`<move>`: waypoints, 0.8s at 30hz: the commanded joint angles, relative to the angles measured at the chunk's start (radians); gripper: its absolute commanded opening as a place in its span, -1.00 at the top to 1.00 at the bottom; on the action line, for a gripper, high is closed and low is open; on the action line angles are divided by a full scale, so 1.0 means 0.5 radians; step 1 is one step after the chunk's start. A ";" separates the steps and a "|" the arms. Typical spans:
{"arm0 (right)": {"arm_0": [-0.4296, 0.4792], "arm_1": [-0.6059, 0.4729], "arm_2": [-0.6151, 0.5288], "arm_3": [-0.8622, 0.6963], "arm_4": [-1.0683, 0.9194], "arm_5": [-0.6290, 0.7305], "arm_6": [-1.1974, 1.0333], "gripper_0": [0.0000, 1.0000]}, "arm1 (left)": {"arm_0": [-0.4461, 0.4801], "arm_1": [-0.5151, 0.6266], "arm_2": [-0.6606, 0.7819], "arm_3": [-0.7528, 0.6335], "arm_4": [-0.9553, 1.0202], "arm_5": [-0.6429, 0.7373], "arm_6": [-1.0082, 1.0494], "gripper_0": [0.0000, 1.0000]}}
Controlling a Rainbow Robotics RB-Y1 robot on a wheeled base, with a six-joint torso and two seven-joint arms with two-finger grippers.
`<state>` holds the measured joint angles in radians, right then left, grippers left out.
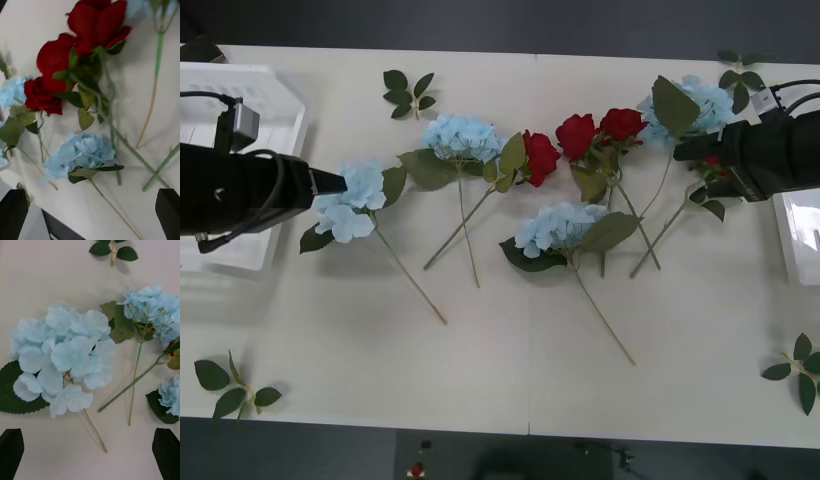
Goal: Put the red flowers into the right box and the blue flowers into the left box
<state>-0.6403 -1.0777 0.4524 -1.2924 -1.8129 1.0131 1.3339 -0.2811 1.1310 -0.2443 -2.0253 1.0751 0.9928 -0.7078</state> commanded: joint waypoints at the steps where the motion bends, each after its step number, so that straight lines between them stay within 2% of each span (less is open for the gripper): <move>1: -0.048 -0.001 -0.018 0.051 0.248 -0.001 -0.296 -1.00 | 0.105 -0.081 0.010 -0.266 -0.389 0.190 0.265 -1.00; 3: -0.051 0.017 -0.018 0.066 0.423 -0.001 -0.428 -1.00 | 0.124 -0.182 -0.061 -0.389 -0.708 0.386 0.431 -1.00; 6: -0.057 0.063 -0.018 0.078 0.616 -0.017 -0.628 -1.00 | 0.111 -0.302 -0.223 -0.450 -1.079 0.536 0.606 -1.00; 10: -0.103 0.174 -0.018 0.152 0.862 -0.029 -0.858 -1.00 | 0.044 -0.427 -0.466 -0.373 -1.460 0.582 0.774 -1.00; 16: -0.192 0.376 -0.018 0.305 1.202 -0.047 -1.057 -1.00 | -0.125 -0.605 -0.683 -0.091 -1.727 0.604 0.888 -1.00; 24: -0.296 0.572 -0.018 0.364 1.675 -0.011 -1.168 -1.00 | -0.297 -0.820 -0.720 0.256 -1.862 0.604 0.909 -1.00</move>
<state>-0.7448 -0.7984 0.4522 -1.1049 -1.0333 0.9922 0.8082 -0.3850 0.7335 -0.6252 -1.9254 0.1656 1.2913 -0.2765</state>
